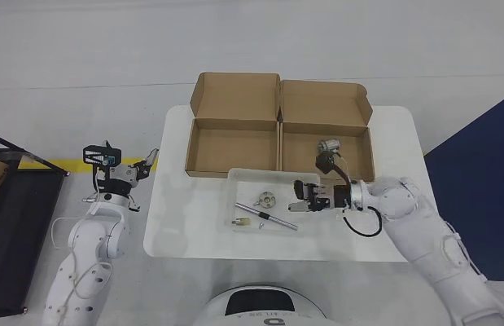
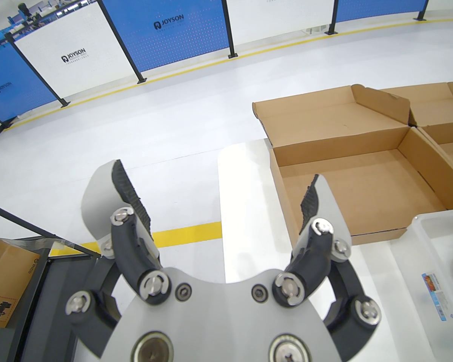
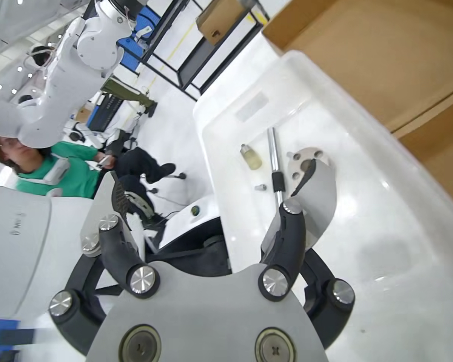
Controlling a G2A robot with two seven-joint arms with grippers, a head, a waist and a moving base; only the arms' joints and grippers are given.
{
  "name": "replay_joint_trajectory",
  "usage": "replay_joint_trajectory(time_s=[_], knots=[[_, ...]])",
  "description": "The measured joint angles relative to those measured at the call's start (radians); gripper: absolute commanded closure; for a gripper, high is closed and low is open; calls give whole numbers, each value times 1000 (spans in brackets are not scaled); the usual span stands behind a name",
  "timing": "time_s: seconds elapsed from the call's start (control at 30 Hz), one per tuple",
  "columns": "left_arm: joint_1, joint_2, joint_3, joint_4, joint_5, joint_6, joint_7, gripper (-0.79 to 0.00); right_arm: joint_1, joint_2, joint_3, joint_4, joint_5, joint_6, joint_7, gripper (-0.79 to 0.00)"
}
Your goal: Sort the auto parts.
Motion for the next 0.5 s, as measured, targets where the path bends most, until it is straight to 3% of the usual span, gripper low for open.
replay_joint_trajectory(time_s=[0.07, 0.17, 0.5], knots=[[0, 0, 0, 0, 0, 0, 0, -785, 20, -1, -15, 23, 48, 39, 62, -465], [0, 0, 0, 0, 0, 0, 0, -785, 49, -13, -59, 54, 8, 101, 46, -391], [0, 0, 0, 0, 0, 0, 0, -785, 144, -71, -218, 195, -117, 204, -104, -363]])
